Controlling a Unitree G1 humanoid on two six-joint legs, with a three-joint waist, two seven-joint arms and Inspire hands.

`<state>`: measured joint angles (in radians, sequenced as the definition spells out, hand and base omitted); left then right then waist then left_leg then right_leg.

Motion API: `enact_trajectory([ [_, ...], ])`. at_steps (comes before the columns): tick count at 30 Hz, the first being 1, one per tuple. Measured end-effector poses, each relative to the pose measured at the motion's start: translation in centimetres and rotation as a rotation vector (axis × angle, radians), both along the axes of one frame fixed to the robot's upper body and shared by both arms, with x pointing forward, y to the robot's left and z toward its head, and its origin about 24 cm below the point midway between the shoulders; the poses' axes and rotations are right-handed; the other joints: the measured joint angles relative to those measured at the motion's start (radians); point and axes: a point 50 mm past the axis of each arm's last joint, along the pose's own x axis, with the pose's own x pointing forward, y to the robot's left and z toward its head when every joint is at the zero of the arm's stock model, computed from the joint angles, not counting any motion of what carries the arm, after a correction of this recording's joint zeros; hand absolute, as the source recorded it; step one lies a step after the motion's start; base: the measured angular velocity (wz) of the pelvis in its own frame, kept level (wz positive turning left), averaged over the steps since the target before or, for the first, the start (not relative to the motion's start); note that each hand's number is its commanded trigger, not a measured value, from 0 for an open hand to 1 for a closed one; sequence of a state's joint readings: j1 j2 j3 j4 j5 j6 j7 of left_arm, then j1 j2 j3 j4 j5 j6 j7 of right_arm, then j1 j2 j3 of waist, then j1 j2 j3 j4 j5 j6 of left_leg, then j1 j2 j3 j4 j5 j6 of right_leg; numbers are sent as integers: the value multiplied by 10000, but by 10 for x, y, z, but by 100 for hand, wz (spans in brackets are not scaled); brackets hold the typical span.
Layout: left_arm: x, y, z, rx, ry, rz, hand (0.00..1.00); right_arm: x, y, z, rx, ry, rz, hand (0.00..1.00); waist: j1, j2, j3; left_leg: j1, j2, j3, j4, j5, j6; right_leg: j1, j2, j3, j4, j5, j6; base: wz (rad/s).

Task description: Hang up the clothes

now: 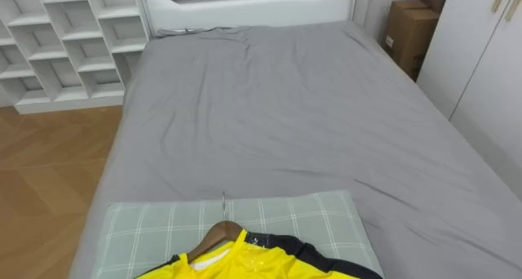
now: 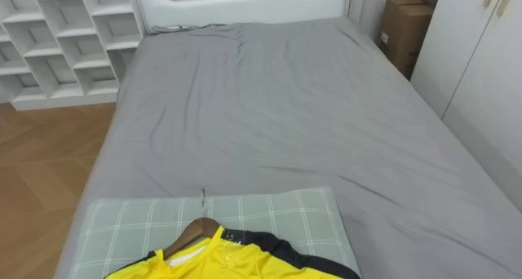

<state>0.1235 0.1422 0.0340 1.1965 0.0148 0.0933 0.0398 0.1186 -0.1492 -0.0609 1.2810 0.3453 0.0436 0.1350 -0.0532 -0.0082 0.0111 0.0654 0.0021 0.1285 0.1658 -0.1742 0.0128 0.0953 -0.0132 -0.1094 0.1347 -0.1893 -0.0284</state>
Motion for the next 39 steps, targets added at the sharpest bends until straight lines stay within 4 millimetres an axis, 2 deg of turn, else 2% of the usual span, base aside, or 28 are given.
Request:
enact_trajectory([
  [1,0,0,0,0,-16,-3,0,0,0,0,-3,-5,-2,0,0,16,-31,6,-1,-7,0,0,0,-9,0,3,7,5,-3,0],
  [3,1,0,0,19,-60,-72,0,0,0,0,-17,-5,-7,0,-1,6,-39,12,-5,-7,1,0,1,-2,-1,-3,9,9,-5,0],
  [9,4,-1,0,237,-195,-405,0,4,-2,1,-415,-30,562,0,3,8,-40,-6,-7,74,-22,0,0,-52,3,27,7,8,-4,-1],
  [24,4,-2,0,224,-233,-352,0,1,-1,0,-292,-60,519,0,-21,-19,-27,14,-2,86,-21,0,0,-66,-5,85,8,8,-4,0],
  [39,3,-1,0,208,-284,-362,0,7,-2,1,-514,-206,1221,0,49,-45,-51,64,12,365,-62,-1,0,-144,74,335,17,9,0,-4],
])
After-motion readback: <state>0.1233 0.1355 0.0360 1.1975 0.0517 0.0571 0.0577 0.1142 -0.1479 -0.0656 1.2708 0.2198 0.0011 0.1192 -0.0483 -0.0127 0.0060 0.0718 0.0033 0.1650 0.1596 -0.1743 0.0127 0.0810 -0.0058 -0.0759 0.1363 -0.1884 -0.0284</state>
